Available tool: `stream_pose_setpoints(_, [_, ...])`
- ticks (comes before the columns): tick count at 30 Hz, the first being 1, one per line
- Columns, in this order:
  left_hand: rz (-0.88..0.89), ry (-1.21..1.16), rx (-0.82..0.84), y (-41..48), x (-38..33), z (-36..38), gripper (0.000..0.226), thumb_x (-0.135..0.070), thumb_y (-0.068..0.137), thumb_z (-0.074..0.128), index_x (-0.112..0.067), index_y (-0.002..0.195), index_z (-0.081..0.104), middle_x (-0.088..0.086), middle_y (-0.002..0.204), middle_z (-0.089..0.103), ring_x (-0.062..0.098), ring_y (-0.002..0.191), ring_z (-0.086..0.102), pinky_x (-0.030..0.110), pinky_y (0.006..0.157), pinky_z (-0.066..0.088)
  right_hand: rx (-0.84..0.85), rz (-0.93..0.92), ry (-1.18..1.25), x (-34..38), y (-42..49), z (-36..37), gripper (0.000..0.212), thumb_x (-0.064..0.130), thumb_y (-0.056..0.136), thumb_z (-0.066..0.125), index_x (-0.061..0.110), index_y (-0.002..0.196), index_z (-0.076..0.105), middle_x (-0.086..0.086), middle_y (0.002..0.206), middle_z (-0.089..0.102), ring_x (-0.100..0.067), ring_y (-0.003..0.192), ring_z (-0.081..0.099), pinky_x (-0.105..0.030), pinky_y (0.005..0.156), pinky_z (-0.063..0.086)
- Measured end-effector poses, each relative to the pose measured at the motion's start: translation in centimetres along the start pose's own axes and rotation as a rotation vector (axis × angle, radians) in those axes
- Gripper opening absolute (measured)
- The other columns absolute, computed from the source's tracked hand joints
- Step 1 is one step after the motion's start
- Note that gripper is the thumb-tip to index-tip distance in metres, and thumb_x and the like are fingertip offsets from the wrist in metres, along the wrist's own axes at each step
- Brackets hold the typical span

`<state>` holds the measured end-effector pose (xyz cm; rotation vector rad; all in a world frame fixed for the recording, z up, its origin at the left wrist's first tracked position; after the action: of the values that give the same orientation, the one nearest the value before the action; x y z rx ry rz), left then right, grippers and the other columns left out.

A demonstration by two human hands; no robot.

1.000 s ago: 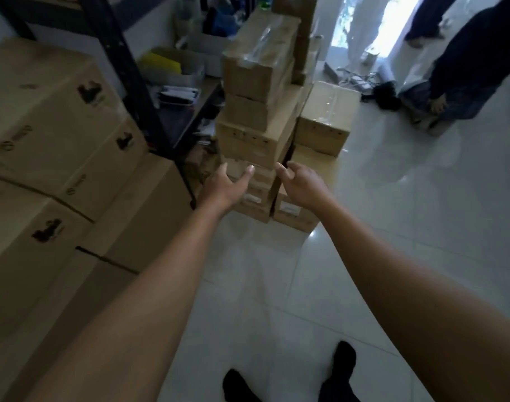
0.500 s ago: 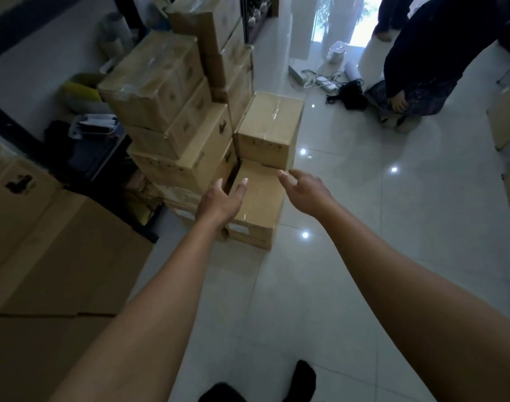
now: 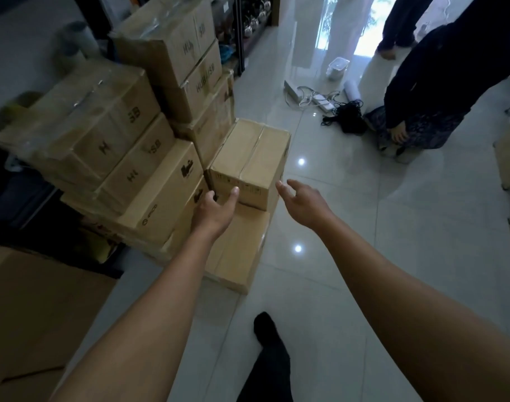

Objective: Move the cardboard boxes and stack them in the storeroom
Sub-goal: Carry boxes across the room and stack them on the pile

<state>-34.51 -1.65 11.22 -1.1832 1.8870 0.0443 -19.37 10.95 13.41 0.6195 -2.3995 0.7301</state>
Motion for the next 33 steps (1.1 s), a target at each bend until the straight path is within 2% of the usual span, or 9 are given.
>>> stream_pose_setpoints(7, [-0.127,-0.079,-0.065,11.4,-3.1,3.7,0.085,-0.065,0.09,0.045,-0.008,0.151,0.027,0.012,0.155,0.032,0.03,0.141,0.03,0.041,0.111,0.029,0.007,-0.027,0.029,-0.4,14.5,-2.2,0.065,0.055,0.098,0.032,0.013,0.148,0.033,-0.009,0.151,0.038,-0.027,0.139,0.034,-0.042,0.113,0.03])
stream_pose_setpoints(12, [-0.221,-0.158,-0.087,18.7,-3.9,6.5,0.09,-0.066,0.088,0.047,-0.006,0.151,0.024,0.014,0.155,0.031,0.03,0.141,0.031,0.039,0.11,0.03,0.07,-0.061,0.0,-0.5,24.1,-1.9,0.064,0.053,0.099,0.033,0.012,0.148,0.034,-0.011,0.15,0.04,-0.027,0.139,0.035,-0.041,0.113,0.031])
stream_pose_setpoints(17, [-0.404,-0.283,-0.13,25.5,-3.8,10.2,0.089,-0.061,0.09,0.048,-0.007,0.153,0.015,0.013,0.157,0.025,0.031,0.142,0.029,0.042,0.11,0.031,0.171,-0.116,-0.101,-1.5,34.9,-0.6,0.063,0.053,0.099,0.033,0.011,0.147,0.036,-0.011,0.148,0.041,-0.027,0.137,0.037,-0.041,0.112,0.031])
stream_pose_setpoints(21, [-0.553,-0.343,-0.239,29.4,-3.0,12.7,0.089,-0.057,0.092,0.049,-0.004,0.153,0.012,0.015,0.159,0.02,0.031,0.144,0.024,0.038,0.112,0.027,0.221,-0.19,-0.181,-2.1,42.5,0.4,0.06,0.05,0.099,0.036,0.011,0.145,0.038,-0.012,0.147,0.041,-0.029,0.134,0.041,-0.039,0.109,0.033])
stream_pose_setpoints(24, [-0.677,-0.388,-0.332,31.7,-2.0,14.6,0.09,-0.056,0.092,0.051,-0.006,0.154,0.009,0.013,0.16,0.018,0.03,0.145,0.024,0.037,0.111,0.029,0.264,-0.242,-0.28,-2.3,48.0,1.7,0.057,0.048,0.099,0.036,0.014,0.145,0.036,-0.01,0.15,0.036,-0.029,0.136,0.037,-0.041,0.108,0.031])
stream_pose_setpoints(29, [-0.812,-0.491,-0.501,33.5,0.4,17.9,0.093,-0.05,0.089,0.061,-0.009,0.154,0.008,0.014,0.152,0.036,0.031,0.134,0.041,0.034,0.102,0.038,0.278,-0.32,-0.379,-3.8,55.1,3.9,0.064,0.047,0.097,0.04,0.013,0.149,0.026,-0.015,0.155,0.025,-0.032,0.141,0.028,-0.042,0.114,0.024])
stream_pose_setpoints(31, [-0.846,-0.512,-0.562,33.7,1.2,19.2,0.096,-0.051,0.086,0.064,-0.009,0.154,0.01,0.015,0.146,0.043,0.032,0.129,0.047,0.036,0.098,0.041,0.339,-0.284,-0.352,-4.7,57.2,4.7,0.067,0.049,0.096,0.042,0.012,0.149,0.024,-0.017,0.151,0.032,-0.033,0.138,0.032,-0.042,0.111,0.028])
stream_pose_setpoints(33, [-0.885,-0.538,-0.621,33.7,1.9,20.3,0.092,-0.055,0.082,0.066,-0.01,0.149,0.023,0.014,0.139,0.051,0.033,0.123,0.052,0.038,0.096,0.045,0.437,-0.23,-0.298,-5.4,58.5,5.4,0.064,0.051,0.096,0.042,0.016,0.147,0.026,-0.017,0.145,0.041,-0.035,0.133,0.039,-0.043,0.107,0.033])
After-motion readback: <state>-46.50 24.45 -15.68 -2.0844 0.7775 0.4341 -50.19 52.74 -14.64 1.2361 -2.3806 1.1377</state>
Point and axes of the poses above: each hand's wrist, its own y-axis towards the middle knuckle, its own z-axis out of the palm, x = y × z, the point moved 4 cm from there along y, towards the middle knuckle
